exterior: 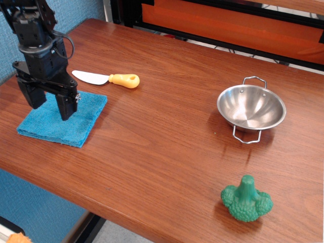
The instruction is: Move the blue cloth to the right and closer to the broccoli.
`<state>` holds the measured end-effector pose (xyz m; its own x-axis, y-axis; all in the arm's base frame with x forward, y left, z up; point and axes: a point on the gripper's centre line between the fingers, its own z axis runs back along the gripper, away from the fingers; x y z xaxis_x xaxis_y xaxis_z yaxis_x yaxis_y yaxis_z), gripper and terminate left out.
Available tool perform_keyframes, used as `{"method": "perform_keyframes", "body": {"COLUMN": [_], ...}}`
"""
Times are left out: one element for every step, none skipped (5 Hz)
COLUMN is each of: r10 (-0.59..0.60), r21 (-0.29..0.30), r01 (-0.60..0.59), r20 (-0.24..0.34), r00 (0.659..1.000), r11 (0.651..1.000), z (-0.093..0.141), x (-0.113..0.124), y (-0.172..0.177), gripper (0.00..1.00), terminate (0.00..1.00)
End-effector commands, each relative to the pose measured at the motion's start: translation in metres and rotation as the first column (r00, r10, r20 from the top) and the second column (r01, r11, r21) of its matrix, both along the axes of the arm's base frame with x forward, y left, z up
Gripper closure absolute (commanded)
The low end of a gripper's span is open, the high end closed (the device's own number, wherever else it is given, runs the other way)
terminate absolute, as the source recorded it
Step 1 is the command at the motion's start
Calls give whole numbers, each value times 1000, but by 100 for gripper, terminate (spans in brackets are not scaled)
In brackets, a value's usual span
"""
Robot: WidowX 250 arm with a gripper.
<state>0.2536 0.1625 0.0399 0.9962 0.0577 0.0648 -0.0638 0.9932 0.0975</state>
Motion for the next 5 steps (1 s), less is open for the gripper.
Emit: {"method": "perform_keyframes", "body": {"r10": [48, 47, 25, 11, -6], "r21": [22, 13, -2, -1, -2], "r01": [-50, -48, -25, -11, 6], "r20": [63, 63, 45, 28, 10], "r00": [997, 997, 999, 1000, 1000], "r11": [999, 999, 1000, 1000, 1000], "z": [-5, -9, -13, -15, -19], "x": [18, 19, 21, 22, 21], "y": [25, 22, 16, 10, 2], "gripper": [0, 0, 0, 0, 0], "terminate": [0, 0, 0, 0, 0]}}
